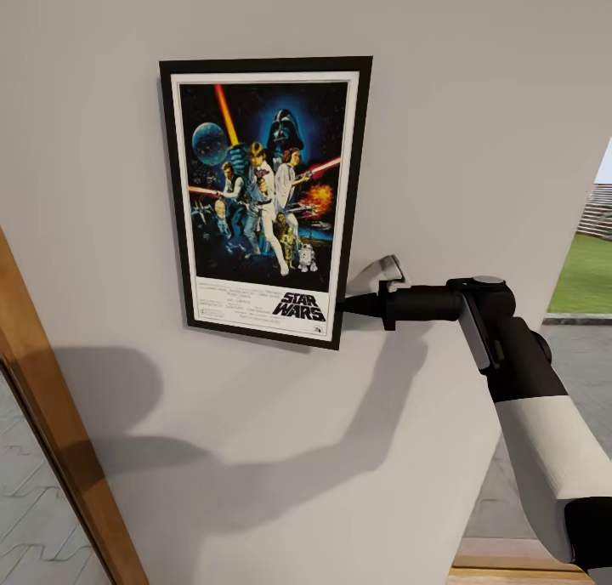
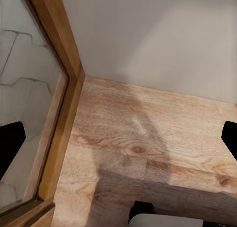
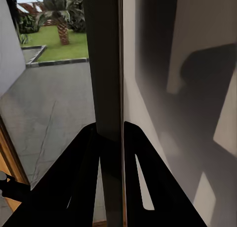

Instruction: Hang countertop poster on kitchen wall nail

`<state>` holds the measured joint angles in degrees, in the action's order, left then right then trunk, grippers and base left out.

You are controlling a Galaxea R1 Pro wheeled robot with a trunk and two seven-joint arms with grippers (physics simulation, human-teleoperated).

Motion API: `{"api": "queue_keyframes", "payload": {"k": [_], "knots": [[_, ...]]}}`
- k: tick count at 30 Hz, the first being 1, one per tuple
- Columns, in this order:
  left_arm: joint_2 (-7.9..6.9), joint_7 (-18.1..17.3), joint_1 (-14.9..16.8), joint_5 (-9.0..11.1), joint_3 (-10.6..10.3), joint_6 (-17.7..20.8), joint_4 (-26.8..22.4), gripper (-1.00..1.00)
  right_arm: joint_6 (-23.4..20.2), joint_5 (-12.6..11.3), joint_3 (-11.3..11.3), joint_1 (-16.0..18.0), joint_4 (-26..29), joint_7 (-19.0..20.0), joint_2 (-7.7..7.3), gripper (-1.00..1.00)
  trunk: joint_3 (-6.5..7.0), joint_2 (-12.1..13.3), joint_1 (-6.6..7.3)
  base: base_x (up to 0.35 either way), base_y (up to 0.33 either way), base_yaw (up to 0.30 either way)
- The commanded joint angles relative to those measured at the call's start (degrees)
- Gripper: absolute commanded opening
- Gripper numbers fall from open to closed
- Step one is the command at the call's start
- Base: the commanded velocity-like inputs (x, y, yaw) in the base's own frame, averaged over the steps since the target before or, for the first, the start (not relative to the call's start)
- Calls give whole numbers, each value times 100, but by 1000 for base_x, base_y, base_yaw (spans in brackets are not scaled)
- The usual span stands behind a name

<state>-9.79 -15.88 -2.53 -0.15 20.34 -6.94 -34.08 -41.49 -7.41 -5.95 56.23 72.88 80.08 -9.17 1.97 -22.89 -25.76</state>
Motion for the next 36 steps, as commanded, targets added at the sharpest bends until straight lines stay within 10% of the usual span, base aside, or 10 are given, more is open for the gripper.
{"api": "queue_keyframes", "payload": {"k": [1, 15, 16, 36], "knots": [[3, -38, -1, -2, 22, -6, -5, 100, -61, -41, -11, 2, -2, -9, -6, -100, -1, -3, -2, 0, 0, 0], [3, -38, -1, -2, 22, -1, -4, 100, -61, -39, -11, 2, -9, -10, -6, -100, -1, -3, -2, 55, 0, 0], [3, -38, -1, -2, 22, -5, -3, 100, -61, -36, -11, 2, -10, -13, -6, 100, -1, -3, -2, 76, 0, 0], [3, -36, -1, -2, 22, -4, -2, 100, -77, -41, -3, 2, -10, -19, -6, 100, -1, -3, -2, -2, 0, 0]]}}
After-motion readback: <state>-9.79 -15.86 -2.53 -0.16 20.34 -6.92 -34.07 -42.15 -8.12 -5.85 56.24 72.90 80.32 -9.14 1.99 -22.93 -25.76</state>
